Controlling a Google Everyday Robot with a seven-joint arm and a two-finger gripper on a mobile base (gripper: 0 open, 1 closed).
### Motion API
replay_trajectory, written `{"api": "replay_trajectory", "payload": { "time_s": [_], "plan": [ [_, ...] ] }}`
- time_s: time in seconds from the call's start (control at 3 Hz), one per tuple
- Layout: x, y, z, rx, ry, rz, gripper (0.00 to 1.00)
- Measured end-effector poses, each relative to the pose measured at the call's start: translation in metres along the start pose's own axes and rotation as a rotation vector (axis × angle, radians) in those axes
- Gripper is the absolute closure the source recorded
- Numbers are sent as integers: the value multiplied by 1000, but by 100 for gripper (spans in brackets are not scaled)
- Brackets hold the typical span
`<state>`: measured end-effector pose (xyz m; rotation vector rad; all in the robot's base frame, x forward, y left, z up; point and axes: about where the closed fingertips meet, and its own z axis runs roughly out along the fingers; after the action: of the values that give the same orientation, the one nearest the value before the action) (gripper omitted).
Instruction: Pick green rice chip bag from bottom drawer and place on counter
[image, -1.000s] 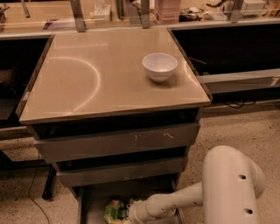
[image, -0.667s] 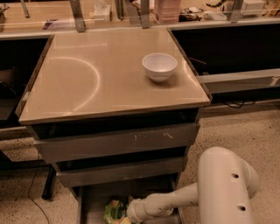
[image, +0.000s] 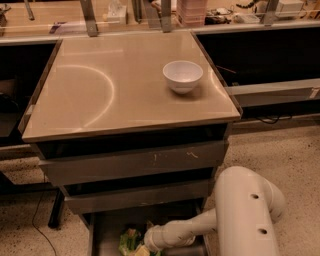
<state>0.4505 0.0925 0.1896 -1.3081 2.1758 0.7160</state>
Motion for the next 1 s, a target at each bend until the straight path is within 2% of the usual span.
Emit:
{"api": "replay_trajectory", "payload": {
  "time_s": [0.33,0.67,1.0],
  "plan": [
    [3,-6,7,20,15,-17,0],
    [18,-4,34,47,48,-22,0],
    [23,-6,39,47,55,-19,0]
  ]
}}
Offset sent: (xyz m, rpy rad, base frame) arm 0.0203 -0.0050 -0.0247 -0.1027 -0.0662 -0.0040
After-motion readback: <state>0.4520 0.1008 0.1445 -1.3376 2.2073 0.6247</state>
